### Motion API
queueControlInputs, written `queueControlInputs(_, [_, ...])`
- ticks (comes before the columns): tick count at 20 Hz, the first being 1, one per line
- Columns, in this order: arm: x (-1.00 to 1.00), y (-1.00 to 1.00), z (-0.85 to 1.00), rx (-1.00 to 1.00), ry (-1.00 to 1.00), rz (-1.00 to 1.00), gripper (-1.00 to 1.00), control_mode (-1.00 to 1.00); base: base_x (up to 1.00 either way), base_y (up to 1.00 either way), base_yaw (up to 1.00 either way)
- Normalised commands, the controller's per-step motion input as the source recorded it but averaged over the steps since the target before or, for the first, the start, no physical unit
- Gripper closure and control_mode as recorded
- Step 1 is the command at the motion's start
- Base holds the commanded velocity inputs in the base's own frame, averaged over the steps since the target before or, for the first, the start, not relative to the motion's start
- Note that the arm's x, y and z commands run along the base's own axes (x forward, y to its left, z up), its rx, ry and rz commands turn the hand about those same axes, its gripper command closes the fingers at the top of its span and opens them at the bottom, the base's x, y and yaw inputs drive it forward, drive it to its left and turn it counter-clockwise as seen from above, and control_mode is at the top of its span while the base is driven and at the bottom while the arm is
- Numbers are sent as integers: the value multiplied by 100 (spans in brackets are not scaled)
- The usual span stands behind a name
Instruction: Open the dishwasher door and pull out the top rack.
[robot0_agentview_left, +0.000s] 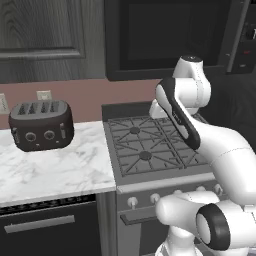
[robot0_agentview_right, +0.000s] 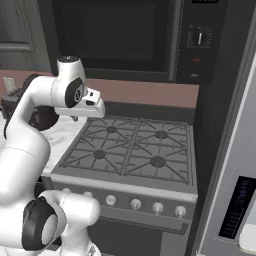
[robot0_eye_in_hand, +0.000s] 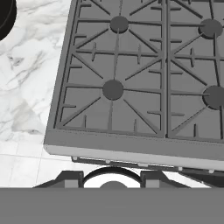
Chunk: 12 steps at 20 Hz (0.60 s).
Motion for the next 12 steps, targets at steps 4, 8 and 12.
queueControlInputs(4, [0, -4, 0, 0, 0, 0, -100, 100, -1, 0, 0])
queueControlInputs(8, [0, 0, 0, 0, 0, 0, -100, 100, -16, 2, 1])
queueControlInputs(12, [0, 0, 0, 0, 0, 0, -100, 100, -49, 0, 16])
